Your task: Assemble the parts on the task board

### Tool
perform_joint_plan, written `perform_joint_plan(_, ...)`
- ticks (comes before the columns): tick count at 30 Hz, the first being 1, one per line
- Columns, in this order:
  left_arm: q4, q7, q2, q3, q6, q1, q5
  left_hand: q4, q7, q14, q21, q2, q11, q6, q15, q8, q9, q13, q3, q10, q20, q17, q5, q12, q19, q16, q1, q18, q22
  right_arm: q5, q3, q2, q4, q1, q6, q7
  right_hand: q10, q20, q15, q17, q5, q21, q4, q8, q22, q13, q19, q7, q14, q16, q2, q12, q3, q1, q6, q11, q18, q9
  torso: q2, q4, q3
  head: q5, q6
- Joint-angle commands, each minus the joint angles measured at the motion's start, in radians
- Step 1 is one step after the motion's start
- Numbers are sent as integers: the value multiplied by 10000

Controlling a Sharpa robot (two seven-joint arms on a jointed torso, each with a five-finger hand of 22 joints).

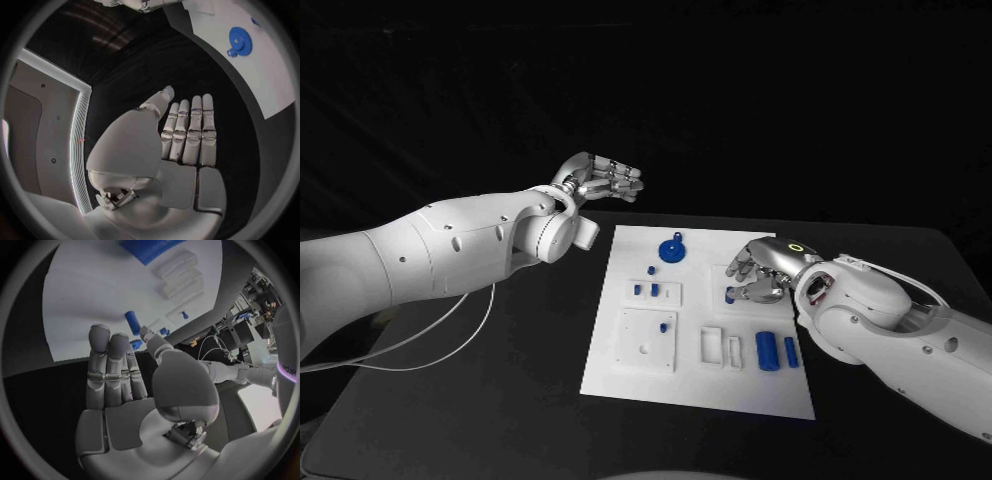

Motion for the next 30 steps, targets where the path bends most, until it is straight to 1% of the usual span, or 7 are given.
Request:
perform_joint_plan(1, 5, 87, 17, 7, 139, 7, 38, 26, -15, -39, -3, -11, -27, -50, -9, -41, 0, -10, 7, -31, -2, -7, -21, 29, 38, -46, 54, 68, -15, -314, -59, 59, -19, -8, 500, 47, 200, -93, -101, 0, 42, 102, -45, -25, 46, -10, 402, 28, 2, 33, 62, -48, 236, -122, 203, -48, 10, 4, -4, 0, 5, 2, -4)
perform_joint_plan(7, -2, 83, 23, 6, 146, 7, 38, 26, -15, -39, -3, -11, -27, -50, -9, -41, 0, -10, 7, -31, -2, -7, -21, 29, 38, -46, 54, 68, -15, -408, -169, 138, -84, -15, 638, 49, 476, -137, -136, 20, -6, 174, -184, -25, 78, -7, 399, 66, 14, 31, 104, -146, 858, -209, 470, -101, -51, 7, -2, -1, 1, -5, -32)
perform_joint_plan(16, -13, 69, 33, 6, 163, 6, 38, 48, -16, -54, 2, 7, -25, -48, -4, -39, 1, -10, 3, -40, -2, -10, -19, 29, 39, -48, 49, 63, -60, -475, -300, 242, -139, -34, 568, 90, 683, -167, -161, 48, -94, 256, -210, -23, 118, -1, 402, 70, 22, 26, 115, -216, 1260, -277, 633, -147, -93, 13, -6, 7, 3, -11, -45)
perform_joint_plan(19, -18, 62, 34, 6, 161, 6, 39, 48, -16, -54, 2, 7, -25, -48, -4, -39, 1, -10, 3, -40, -2, -10, -19, 29, 39, -48, 49, 63, -60, -507, -319, 253, -144, -36, 459, 89, 798, -182, -184, 60, -415, 286, -230, -16, 130, 2, 408, 80, 25, 34, 240, -206, 1577, -202, 787, -178, -99, 22, -5, 1, 0, -13, -32)
perform_joint_plan(20, -19, 61, 35, 6, 161, 6, 39, 48, -16, -54, 2, 7, -25, -48, -4, -39, 1, -10, 3, -40, -2, -10, -19, 29, 39, -48, 49, 63, -60, -520, -324, 255, -147, -37, 400, 82, 840, -194, -194, 68, -499, 299, -220, -24, 138, 1, 404, 72, 23, 38, 249, -223, 1772, -223, 836, -189, -107, 16, -5, 1, 0, -13, -32)
perform_joint_plan(22, -16, 57, 37, 6, 161, 5, 39, 48, -16, -54, 2, 7, -25, -48, -4, -39, 1, -10, 3, -40, -2, -10, -19, 29, 39, -48, 49, 63, -60, -569, -332, 261, -151, -37, 203, 57, 969, -217, -227, 73, -878, 346, -161, -4, 163, 12, 410, 64, 24, 40, 444, -184, 2138, -171, 1039, -247, -119, 38, -5, 1, -4, -16, -31)
perform_joint_plan(30, -24, 37, 27, 4, 172, 5, 39, 61, -16, -57, -1, 13, -25, -53, -4, -40, 1, -10, 2, -45, 1, -10, -22, 30, 39, -49, 42, 63, -75, -748, -341, 269, -133, -38, -606, -110, 1369, -328, -329, 59, -941, 500, 62, -4, 235, 47, 414, -40, 51, 41, 581, -127, 3057, -317, 1504, -391, -212, 185, -1, 5, 6, -38, -32)
